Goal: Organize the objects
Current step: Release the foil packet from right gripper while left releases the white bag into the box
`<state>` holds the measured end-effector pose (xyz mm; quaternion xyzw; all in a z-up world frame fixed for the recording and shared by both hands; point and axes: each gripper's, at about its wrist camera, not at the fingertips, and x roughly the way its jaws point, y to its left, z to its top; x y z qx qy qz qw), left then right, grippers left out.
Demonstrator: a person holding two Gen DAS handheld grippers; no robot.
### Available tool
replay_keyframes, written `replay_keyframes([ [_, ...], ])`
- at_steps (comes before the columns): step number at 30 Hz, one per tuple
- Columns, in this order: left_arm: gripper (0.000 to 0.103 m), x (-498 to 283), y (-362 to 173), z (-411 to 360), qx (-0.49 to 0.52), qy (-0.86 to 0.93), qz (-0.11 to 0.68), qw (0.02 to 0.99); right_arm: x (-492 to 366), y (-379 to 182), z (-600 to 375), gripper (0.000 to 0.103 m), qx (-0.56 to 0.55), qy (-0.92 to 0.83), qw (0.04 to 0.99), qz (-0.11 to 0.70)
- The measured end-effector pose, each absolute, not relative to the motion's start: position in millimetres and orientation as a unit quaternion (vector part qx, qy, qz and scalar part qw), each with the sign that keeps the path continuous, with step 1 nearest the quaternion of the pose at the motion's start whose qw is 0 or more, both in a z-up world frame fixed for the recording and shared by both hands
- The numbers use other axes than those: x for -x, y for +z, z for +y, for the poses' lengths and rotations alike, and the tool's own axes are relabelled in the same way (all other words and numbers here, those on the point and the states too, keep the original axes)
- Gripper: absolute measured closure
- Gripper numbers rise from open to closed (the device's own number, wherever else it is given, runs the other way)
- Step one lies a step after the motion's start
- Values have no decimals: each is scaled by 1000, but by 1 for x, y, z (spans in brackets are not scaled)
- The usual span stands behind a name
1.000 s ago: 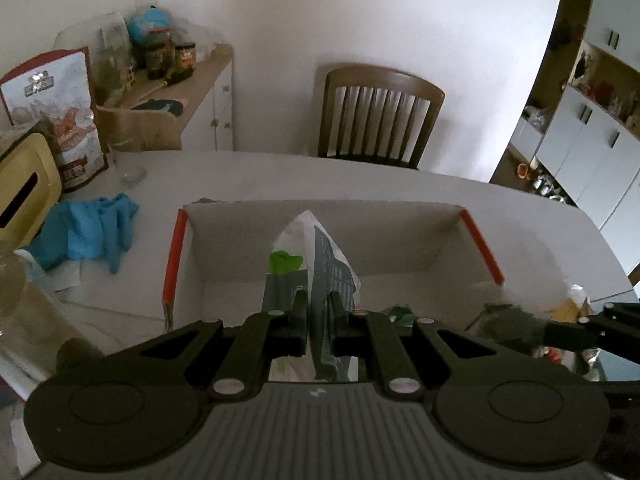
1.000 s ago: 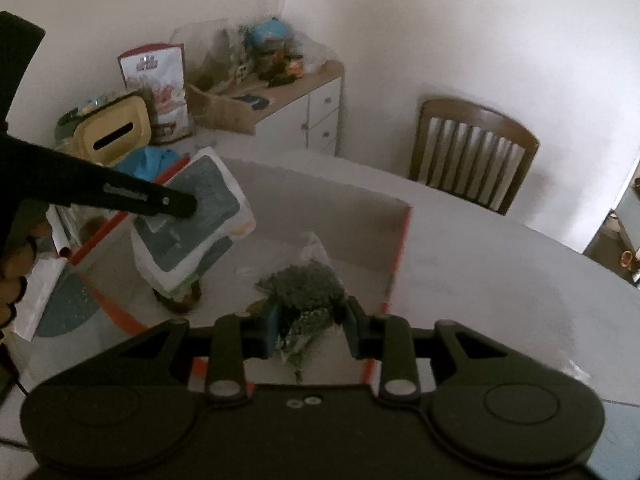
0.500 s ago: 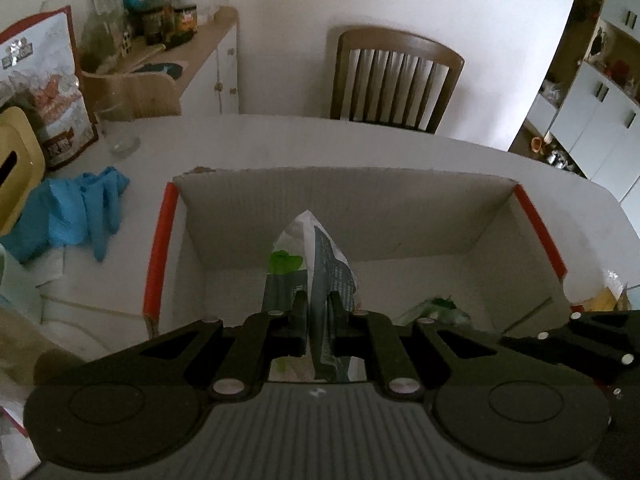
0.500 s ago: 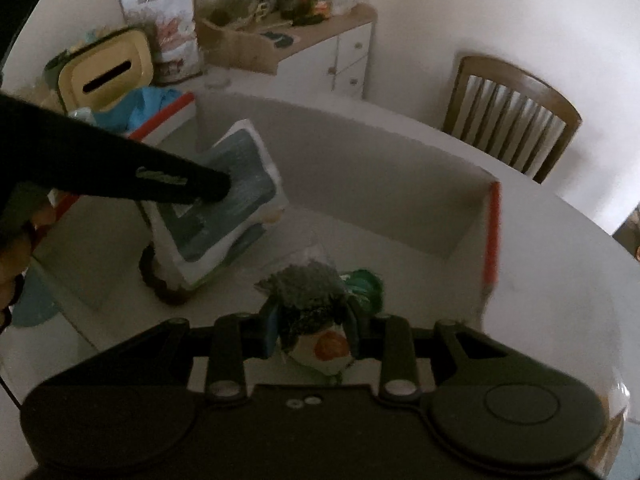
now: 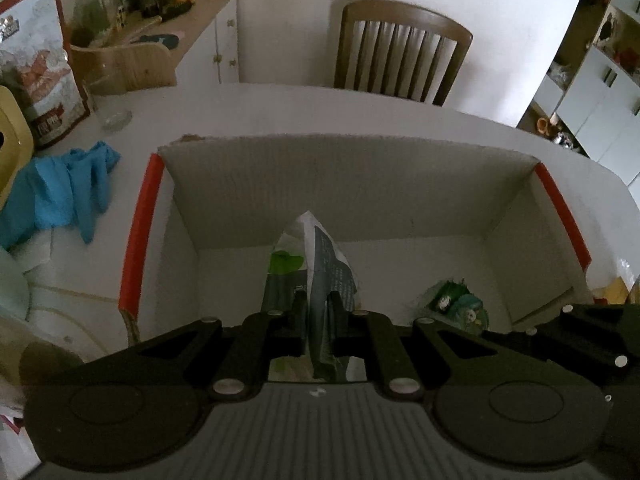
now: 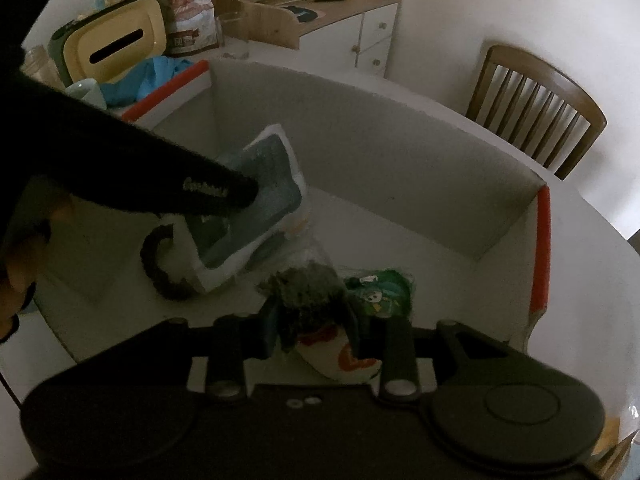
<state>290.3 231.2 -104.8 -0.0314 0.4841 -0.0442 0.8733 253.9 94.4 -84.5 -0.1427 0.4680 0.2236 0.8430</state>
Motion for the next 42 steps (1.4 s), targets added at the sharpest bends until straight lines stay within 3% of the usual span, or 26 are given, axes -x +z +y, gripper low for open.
replay_keyframes([
  [22,88,-272,-84,228,24,-45,490,870,-239,-59,74,43,111,226,862,440],
  [25,76,-265,-78,228,25,-49,485,873,-233,-51,67,41,107,227,866,433],
  [30,44,-250,-64,224,24,-47,462,885,-222,-38,53,36,98,226,874,418],
  [42,44,-213,-36,206,36,-80,435,896,-184,-7,0,23,55,223,897,377],
])
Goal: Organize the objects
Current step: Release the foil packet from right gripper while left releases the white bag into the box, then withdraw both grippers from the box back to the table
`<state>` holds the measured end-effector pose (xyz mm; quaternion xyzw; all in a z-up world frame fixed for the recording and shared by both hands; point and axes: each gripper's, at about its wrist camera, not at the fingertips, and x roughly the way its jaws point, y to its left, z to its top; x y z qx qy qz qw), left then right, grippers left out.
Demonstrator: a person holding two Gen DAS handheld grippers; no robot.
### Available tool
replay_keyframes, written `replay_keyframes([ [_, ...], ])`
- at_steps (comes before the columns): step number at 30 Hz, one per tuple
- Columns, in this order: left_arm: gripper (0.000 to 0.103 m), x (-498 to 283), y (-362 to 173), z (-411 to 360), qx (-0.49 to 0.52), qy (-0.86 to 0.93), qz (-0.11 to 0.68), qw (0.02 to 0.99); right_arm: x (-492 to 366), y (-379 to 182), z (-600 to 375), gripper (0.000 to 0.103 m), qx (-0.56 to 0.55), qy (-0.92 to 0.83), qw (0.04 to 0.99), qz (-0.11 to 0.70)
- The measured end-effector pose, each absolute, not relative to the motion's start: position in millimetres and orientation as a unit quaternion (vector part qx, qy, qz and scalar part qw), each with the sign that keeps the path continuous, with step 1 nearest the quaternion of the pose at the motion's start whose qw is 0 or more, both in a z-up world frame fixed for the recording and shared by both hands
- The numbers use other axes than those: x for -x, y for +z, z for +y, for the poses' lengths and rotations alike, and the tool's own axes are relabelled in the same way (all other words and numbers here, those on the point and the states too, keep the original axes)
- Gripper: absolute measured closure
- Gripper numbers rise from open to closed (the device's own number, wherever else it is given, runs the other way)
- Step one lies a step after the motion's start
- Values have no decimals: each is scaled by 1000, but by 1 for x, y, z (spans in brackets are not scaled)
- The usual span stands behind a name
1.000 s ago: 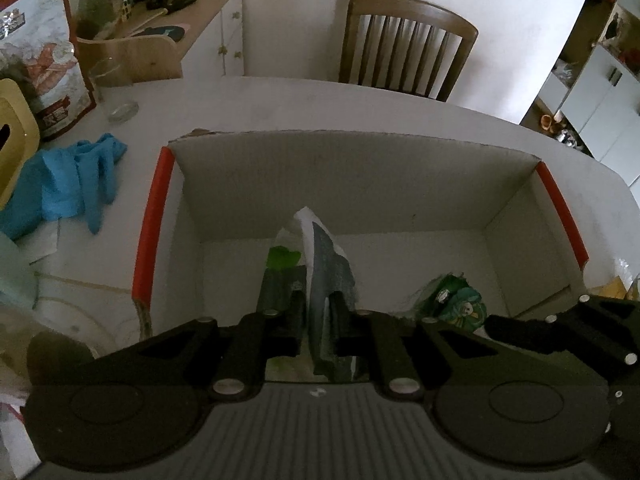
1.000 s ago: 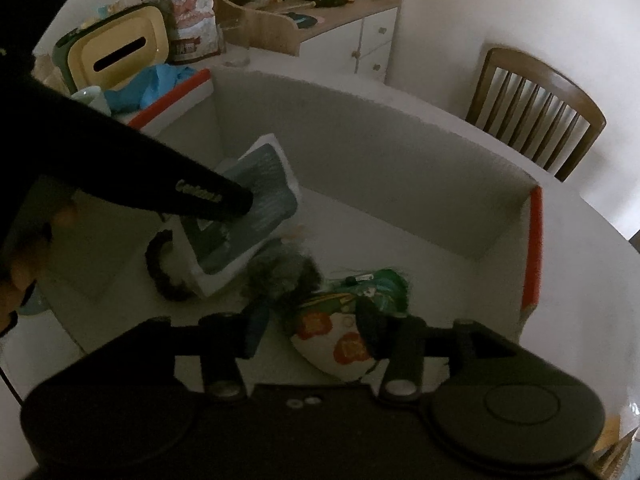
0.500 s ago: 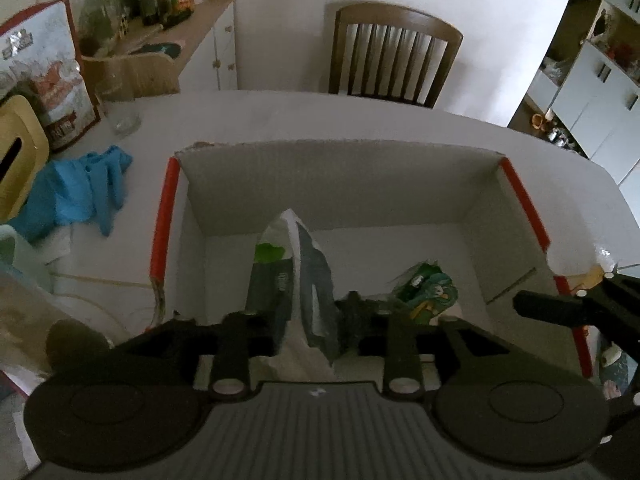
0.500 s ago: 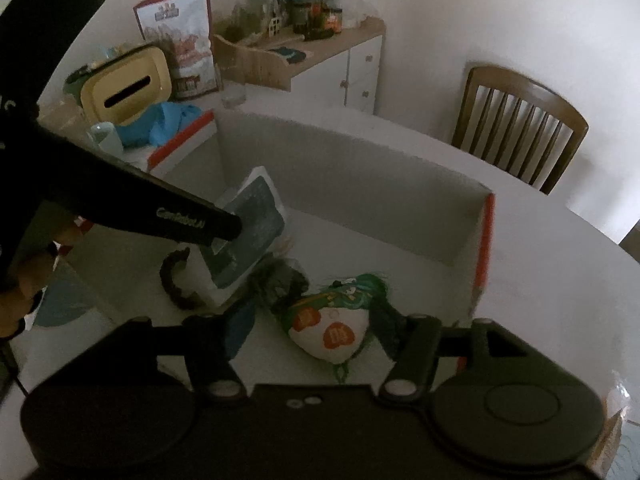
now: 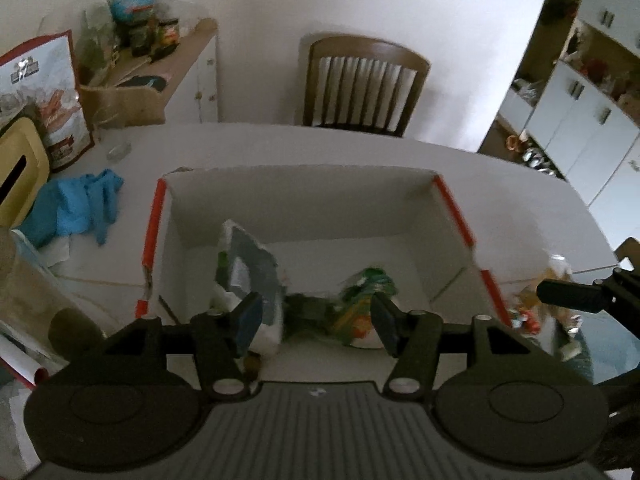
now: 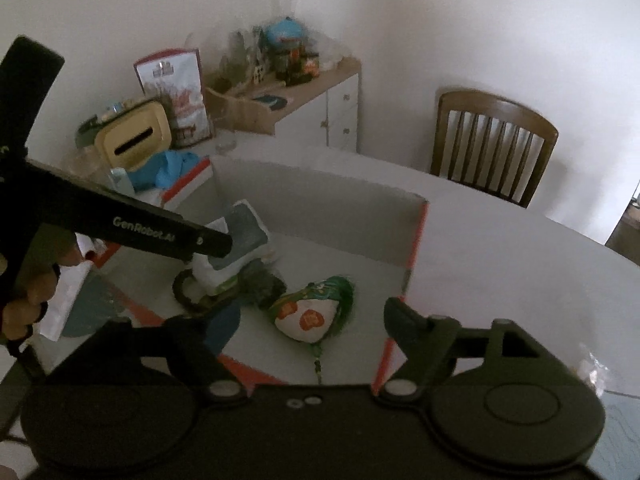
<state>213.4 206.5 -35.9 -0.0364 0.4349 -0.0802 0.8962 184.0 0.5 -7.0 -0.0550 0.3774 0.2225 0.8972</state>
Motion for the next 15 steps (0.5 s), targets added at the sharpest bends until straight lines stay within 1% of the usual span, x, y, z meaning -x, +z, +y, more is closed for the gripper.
replay_keyframes([
  [1,43,-210,-33,204,38,-84,431,898,-180,-5,-3,22,52,223,899,375],
  [3,30,-203,-27,198,42,-91,423,901,-171,2,-13,19,47,222,903,365],
  [6,28,-191,-18,188,38,-100,406,908,-156,11,-30,15,39,220,909,351],
  [8,28,-185,-14,181,36,-106,400,910,-145,15,-43,9,37,212,915,341],
  [10,24,-180,-11,173,34,-113,392,912,-134,18,-56,7,41,198,922,330],
  [11,21,-177,-9,169,34,-115,388,914,-130,18,-64,5,41,192,924,328],
  [15,18,-168,-5,151,35,-130,372,918,-111,17,-94,1,30,169,930,325],
])
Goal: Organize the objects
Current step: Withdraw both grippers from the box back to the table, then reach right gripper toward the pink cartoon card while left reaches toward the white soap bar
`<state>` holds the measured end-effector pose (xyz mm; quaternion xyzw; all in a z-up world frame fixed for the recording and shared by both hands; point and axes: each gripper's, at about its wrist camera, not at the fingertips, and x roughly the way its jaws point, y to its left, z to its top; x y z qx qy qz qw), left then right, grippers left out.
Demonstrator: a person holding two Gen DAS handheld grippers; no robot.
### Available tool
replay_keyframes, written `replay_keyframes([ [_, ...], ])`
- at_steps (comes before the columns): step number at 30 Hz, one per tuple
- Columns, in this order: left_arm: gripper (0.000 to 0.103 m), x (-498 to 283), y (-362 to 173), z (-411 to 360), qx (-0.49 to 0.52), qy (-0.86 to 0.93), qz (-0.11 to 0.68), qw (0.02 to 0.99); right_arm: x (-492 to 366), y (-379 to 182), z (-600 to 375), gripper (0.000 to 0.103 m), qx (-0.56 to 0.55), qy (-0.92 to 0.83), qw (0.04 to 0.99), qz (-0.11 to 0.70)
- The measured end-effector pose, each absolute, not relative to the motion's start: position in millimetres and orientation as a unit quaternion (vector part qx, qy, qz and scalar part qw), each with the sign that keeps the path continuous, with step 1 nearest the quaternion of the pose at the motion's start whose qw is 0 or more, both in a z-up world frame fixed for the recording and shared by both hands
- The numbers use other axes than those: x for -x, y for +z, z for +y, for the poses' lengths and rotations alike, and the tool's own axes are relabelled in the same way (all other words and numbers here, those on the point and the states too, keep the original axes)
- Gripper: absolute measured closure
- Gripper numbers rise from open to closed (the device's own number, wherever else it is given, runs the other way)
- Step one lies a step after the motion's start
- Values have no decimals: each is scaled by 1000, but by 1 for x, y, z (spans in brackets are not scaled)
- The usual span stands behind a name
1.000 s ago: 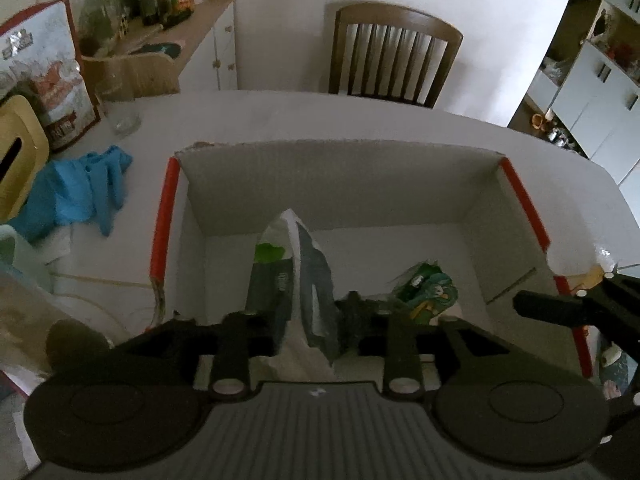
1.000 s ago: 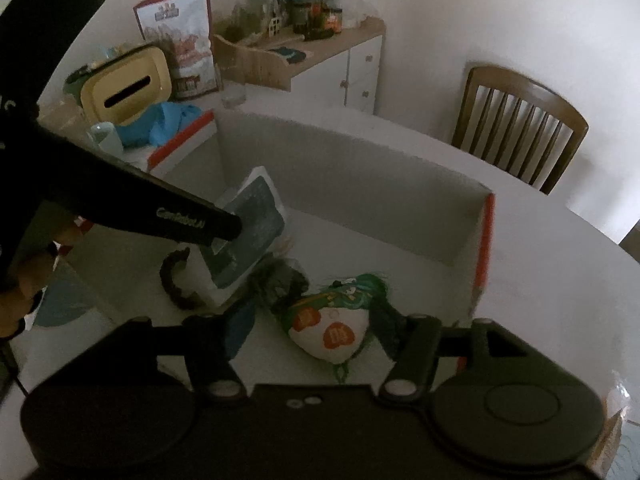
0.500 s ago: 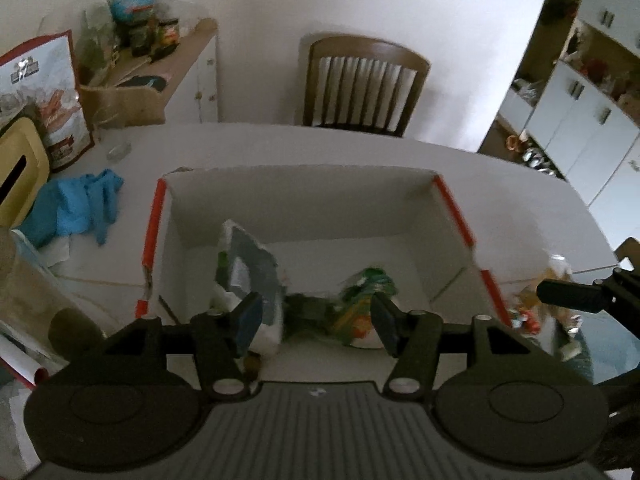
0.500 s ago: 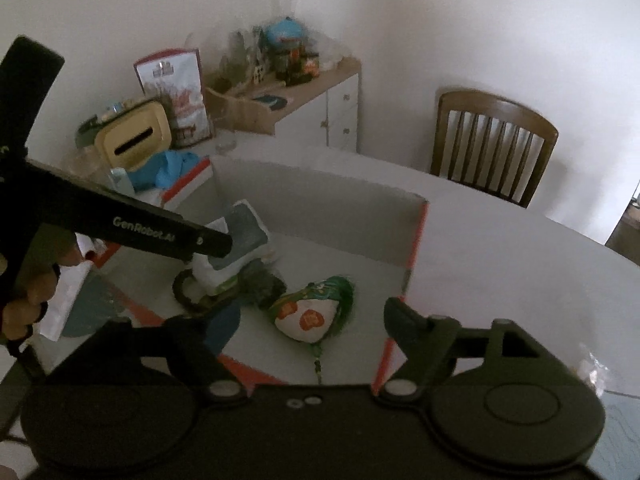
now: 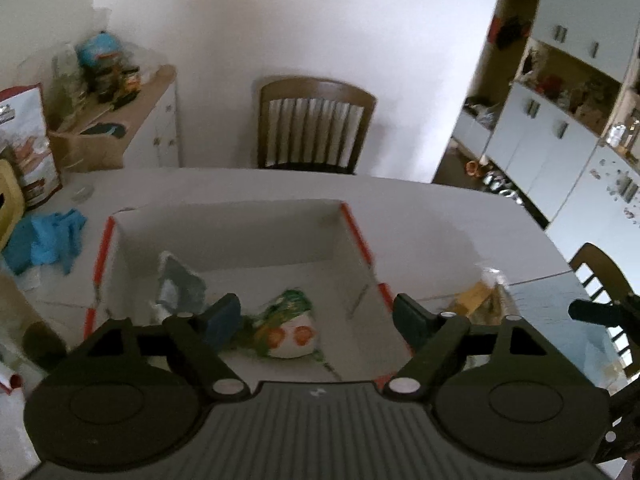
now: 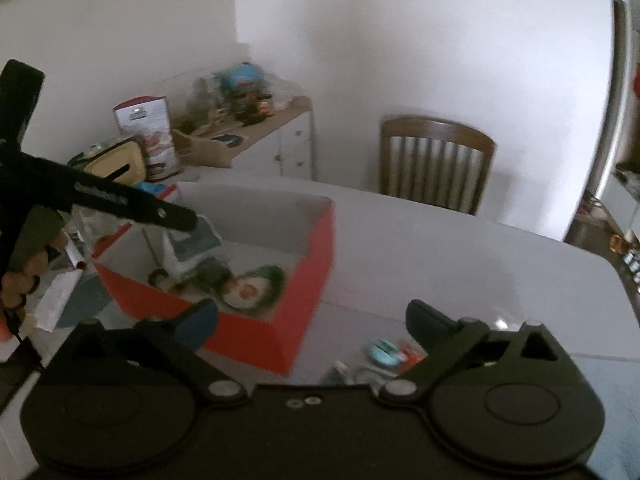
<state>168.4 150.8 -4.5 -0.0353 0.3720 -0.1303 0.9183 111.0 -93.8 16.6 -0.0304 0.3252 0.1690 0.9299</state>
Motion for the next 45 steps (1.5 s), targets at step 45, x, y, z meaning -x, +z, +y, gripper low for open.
replay_keyframes([
  [45,13,-146,-115,-83,-53,-183,409,892,-83,-117,-217,17,47,180,892,413],
])
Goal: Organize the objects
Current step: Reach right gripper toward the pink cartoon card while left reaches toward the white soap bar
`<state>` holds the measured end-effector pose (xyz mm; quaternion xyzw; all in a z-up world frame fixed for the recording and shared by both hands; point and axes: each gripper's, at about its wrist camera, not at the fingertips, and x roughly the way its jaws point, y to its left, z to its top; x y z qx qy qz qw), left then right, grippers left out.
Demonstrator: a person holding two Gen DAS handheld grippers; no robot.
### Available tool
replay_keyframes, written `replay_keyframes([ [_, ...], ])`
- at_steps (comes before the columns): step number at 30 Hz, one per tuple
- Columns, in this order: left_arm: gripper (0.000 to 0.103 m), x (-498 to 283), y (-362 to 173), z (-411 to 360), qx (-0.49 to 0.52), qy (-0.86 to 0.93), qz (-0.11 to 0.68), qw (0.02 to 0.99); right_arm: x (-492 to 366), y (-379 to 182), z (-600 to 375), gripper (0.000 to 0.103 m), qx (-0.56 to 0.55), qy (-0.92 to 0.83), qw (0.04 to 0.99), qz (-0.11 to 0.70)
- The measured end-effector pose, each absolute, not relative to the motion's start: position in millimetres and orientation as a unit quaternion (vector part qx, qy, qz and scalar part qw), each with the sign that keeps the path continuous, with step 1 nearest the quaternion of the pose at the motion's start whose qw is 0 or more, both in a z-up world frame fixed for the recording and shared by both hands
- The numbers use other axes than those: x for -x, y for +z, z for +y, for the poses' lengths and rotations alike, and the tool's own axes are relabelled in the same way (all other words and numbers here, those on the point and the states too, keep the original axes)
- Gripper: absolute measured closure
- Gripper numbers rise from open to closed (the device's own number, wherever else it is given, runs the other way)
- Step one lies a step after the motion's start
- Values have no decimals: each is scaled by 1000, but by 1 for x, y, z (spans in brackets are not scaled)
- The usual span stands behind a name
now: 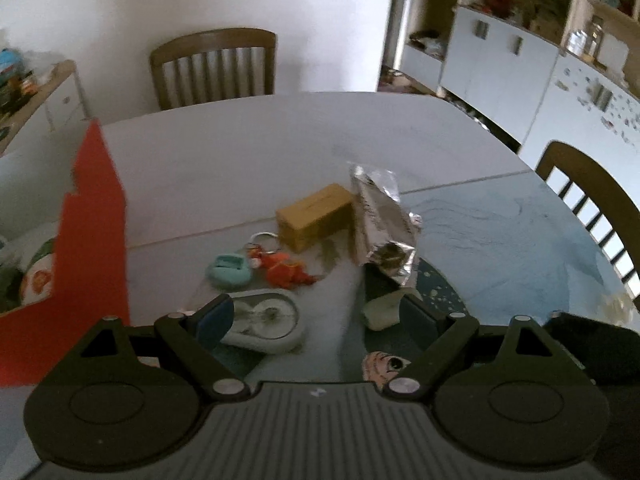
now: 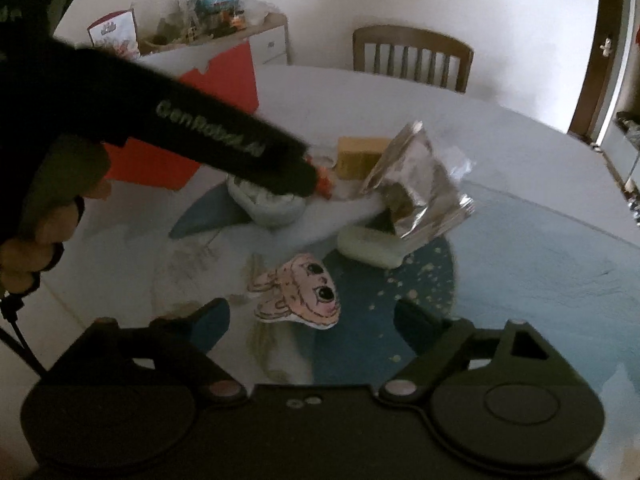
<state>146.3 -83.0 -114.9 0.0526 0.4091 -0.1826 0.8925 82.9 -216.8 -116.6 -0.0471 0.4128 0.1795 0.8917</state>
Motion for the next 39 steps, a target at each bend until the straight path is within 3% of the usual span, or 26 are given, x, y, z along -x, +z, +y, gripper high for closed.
replay_keyframes([
  [12,13,-159,-140,-111,-73,-232,429,870,-94,-139,-214,31,37,198,890,409],
  [19,13,-170,-153,-127,-85,-247,434,862,-89,-140,-213,52,49,210,894,393],
  [27,13,-171,-165,-147,-105,-263,436,854,-83,-139,-215,54,55,218,893,391],
  [30,26,-170,-167,-151,-112,-265,433,854,-80,-138,-217,54,54,222,891,393],
  [34,33,-168,-171,-155,-122,-259,430,856,-78,-137,-219,54,52,221,890,395],
  [35,41,-168,-173,-155,-123,-260,432,855,-78,-136,-219,54,52,221,890,395],
  [39,54,-166,-176,-157,-135,-260,426,856,-78,-135,-218,54,49,221,890,396],
])
